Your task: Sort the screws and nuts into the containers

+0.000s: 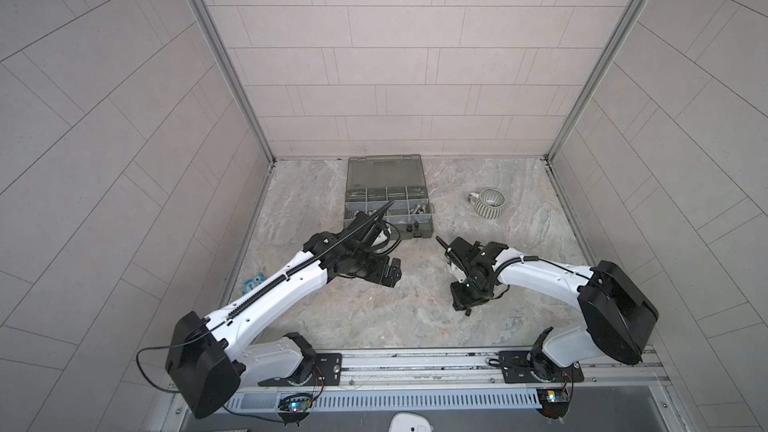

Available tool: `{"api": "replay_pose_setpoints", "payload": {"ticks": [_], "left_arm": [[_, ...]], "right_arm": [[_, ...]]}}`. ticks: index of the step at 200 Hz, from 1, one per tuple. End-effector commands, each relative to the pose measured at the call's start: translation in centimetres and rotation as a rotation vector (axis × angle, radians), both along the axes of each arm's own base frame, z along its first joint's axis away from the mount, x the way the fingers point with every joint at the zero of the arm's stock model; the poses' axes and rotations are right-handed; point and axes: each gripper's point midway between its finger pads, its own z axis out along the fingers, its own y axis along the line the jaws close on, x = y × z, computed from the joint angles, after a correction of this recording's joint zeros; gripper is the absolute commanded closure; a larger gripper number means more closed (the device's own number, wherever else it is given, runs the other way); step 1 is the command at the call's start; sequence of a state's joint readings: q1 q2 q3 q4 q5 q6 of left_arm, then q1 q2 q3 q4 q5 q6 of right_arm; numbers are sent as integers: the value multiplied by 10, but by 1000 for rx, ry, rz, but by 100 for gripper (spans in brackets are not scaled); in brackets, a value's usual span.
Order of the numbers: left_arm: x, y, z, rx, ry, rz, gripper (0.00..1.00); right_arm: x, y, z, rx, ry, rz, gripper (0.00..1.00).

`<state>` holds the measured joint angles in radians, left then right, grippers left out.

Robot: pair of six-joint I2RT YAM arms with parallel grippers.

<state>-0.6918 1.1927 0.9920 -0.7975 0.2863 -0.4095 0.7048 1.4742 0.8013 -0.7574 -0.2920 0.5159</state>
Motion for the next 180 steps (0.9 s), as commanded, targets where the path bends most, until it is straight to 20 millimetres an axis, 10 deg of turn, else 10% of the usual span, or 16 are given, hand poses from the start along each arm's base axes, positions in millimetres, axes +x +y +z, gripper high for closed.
{"api": "replay_pose_setpoints", "payload": {"ticks": [1,132,180], "left_arm": [[-1,5,0,10,-9,34,0],[-2,9,0,30,-26,54,0],[4,7,2,49,-37,44,0]], "right_arm": [[4,4,0,17,-22,-23,57],[6,6,-15,-13,-7,-3,76],[20,12,10,-12,-51,7,79]]}}
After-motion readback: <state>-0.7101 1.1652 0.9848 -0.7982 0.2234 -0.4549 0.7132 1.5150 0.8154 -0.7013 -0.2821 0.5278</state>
